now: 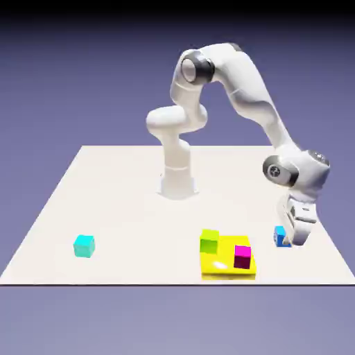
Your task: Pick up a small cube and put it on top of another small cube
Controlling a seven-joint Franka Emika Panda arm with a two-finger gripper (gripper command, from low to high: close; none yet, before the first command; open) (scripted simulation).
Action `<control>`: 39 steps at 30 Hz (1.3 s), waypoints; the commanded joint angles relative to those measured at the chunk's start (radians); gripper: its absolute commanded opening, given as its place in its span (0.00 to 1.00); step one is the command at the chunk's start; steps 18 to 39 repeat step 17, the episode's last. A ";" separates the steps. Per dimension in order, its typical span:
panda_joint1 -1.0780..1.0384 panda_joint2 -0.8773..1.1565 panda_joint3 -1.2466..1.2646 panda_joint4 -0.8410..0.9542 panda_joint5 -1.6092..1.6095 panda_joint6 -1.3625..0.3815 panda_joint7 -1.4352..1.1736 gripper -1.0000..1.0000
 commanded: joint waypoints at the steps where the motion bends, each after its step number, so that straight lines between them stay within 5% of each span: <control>1: -0.032 -0.036 -0.010 -0.020 0.027 -0.018 0.044 0.00; 9: -0.254 -0.287 -0.076 -0.160 0.238 -0.146 0.334 0.00; 14: -0.252 -0.175 -0.086 -0.229 0.213 0.034 0.353 0.00; 15: -0.252 -0.175 -0.086 -0.229 0.213 0.034 0.353 1.00; 39: -0.252 -0.202 -0.084 -0.213 0.219 -0.009 0.348 1.00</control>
